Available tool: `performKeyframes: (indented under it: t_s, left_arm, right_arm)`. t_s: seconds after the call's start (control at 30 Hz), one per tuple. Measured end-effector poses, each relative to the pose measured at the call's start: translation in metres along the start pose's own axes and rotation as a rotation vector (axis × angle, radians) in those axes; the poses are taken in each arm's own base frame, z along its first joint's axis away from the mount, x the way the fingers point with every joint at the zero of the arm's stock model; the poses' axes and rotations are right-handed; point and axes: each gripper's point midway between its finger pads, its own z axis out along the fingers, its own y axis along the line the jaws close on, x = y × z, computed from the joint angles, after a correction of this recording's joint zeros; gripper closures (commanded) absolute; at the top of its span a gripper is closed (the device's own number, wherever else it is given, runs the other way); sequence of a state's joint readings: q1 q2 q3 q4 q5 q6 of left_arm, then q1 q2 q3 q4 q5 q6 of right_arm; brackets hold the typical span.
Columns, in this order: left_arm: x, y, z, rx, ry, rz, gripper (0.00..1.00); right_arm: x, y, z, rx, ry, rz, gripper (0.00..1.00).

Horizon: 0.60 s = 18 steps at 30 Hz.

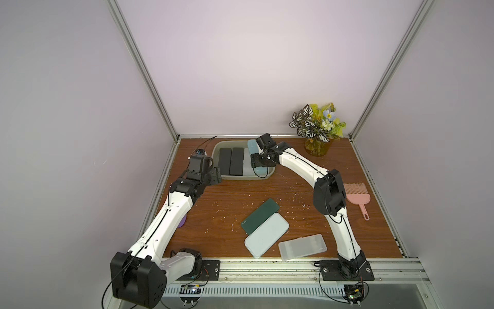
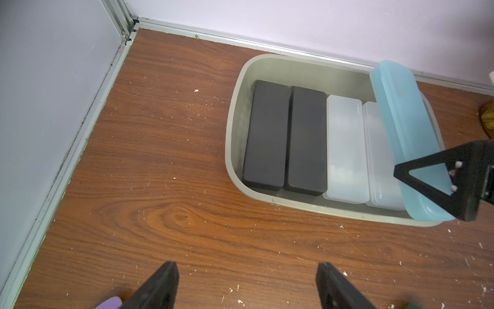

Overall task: Put the pencil case into the storage box
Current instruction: Place the pencil case at the storage box.

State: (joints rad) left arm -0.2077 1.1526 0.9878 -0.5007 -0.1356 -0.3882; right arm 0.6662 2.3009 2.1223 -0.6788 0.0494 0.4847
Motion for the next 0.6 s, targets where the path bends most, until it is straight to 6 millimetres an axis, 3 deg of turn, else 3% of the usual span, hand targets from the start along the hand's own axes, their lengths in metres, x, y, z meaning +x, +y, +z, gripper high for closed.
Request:
performKeyframes:
  t_s: [0.6]
  left_arm:
    - [0.009,0.003,0.002,-0.008,0.017,0.014,0.18]
  right_arm:
    - [0.009,-0.035,0.038,0.168,-0.013,0.159,0.38]
